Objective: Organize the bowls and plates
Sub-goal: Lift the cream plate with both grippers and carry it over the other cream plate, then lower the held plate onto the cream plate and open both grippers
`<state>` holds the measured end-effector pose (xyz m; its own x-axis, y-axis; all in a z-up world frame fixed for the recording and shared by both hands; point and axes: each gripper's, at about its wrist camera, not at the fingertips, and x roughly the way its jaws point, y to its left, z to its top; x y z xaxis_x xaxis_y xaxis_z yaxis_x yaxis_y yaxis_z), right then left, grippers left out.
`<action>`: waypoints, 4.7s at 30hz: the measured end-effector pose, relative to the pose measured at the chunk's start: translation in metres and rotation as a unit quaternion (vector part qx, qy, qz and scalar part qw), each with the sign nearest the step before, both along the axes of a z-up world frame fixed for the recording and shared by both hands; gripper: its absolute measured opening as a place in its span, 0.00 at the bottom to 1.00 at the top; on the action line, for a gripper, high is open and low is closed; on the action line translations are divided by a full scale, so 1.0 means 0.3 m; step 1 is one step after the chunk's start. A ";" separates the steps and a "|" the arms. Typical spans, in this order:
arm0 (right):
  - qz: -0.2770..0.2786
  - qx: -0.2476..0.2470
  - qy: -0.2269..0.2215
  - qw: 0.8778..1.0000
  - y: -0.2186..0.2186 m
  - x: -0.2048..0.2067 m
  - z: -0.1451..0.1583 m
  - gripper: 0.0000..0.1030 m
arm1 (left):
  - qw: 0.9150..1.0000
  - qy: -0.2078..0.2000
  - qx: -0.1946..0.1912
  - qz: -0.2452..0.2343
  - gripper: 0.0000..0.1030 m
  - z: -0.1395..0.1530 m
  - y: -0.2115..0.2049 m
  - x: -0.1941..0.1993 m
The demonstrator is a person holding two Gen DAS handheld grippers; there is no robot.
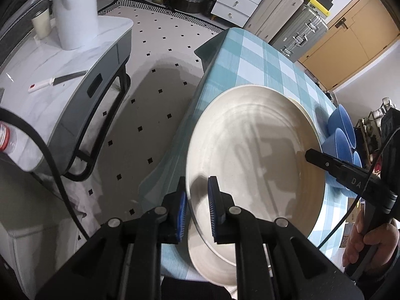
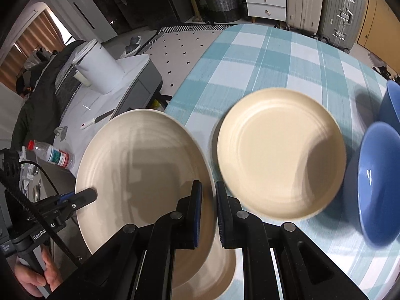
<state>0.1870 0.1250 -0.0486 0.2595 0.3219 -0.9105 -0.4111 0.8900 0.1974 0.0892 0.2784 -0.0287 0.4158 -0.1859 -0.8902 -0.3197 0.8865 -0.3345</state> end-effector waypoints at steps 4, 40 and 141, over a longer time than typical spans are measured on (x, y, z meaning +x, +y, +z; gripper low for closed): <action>0.001 -0.005 0.002 1.000 -0.026 -0.073 -0.027 0.11 | 1.000 0.005 0.002 -0.002 0.12 -0.023 -0.029 -0.052; 0.055 -0.094 -0.070 0.992 -0.078 -0.265 -0.208 0.12 | 0.994 0.045 0.099 -0.029 0.15 -0.186 -0.197 -0.121; -0.087 0.086 -0.321 0.939 -0.755 -0.619 0.079 0.98 | 0.920 -0.318 0.207 -0.098 0.97 0.152 -0.735 -0.286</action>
